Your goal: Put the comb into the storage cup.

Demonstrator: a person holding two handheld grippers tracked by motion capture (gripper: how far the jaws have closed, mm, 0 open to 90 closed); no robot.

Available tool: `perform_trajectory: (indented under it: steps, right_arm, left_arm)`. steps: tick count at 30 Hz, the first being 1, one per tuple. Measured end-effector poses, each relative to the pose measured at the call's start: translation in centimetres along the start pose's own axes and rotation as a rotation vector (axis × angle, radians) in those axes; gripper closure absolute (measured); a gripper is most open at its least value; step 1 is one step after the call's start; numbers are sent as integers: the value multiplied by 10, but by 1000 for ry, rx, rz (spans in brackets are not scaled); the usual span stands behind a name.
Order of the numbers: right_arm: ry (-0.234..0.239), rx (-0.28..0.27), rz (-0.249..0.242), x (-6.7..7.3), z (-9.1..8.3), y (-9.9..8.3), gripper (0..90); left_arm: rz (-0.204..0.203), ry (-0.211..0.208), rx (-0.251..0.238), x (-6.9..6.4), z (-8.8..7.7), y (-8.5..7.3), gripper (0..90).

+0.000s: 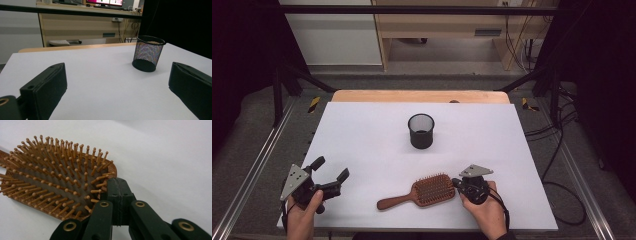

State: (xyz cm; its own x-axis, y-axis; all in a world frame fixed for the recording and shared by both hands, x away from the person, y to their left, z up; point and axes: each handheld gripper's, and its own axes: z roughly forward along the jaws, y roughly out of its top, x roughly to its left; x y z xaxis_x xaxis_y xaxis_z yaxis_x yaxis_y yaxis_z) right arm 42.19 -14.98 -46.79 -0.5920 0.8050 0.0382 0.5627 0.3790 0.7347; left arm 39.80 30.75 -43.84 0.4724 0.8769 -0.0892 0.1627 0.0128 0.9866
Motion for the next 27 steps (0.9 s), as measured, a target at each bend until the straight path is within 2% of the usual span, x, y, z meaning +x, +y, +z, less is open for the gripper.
perform_trajectory:
  steps: [4, 17, 27]
  right_arm:
    - [17, 0, -15, 9, 6, 2, 900]
    - [58, -18, -19, 34, 22, 12, 900]
    - [66, -21, -19, 41, 25, 14, 900]
  left_arm:
    - [-1, 1, 0, 0, 0, 0, 19]
    - [-4, 3, 0, 1, -1, 0, 20]
    - [-3, 4, 2, 2, -1, 0, 21]
